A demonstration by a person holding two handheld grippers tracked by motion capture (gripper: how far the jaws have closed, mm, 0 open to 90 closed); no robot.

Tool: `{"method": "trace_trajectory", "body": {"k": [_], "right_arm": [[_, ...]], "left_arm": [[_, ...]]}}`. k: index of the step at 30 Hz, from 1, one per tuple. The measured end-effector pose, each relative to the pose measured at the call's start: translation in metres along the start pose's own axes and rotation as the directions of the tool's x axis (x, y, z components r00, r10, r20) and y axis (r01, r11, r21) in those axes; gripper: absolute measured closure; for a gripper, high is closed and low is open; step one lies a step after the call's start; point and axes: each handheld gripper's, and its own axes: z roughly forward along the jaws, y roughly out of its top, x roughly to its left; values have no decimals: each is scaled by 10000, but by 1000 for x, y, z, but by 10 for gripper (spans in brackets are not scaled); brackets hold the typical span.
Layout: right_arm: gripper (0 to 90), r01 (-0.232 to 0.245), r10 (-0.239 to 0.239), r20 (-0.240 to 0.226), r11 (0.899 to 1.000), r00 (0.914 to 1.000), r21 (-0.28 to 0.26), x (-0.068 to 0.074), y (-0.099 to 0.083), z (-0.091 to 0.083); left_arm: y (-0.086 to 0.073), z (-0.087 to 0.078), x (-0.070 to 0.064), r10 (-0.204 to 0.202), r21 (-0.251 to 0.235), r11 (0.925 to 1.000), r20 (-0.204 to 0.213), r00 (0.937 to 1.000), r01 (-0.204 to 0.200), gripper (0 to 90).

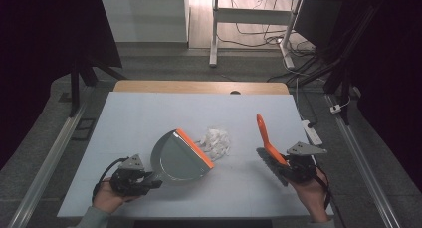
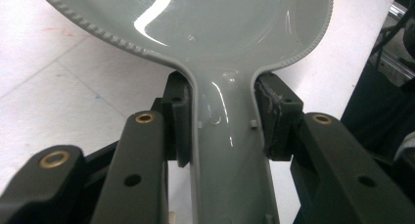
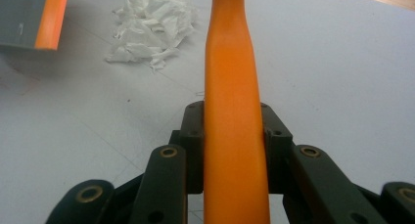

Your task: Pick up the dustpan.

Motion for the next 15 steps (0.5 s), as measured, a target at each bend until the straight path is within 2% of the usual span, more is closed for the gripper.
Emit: {"method": "trace_trajectory", "body": {"k": [7,15], "right_arm": [[697,48,-48,-10,10000,10000,53,0,0,1],[697,35,-35,-5,10000,10000,58,1,0,1]], "left_arm": [[-1,8,1,-78,446,9990,185,9998,70,613],[-2,13,3,-353,678,9971,255,9990,335,613]]}}
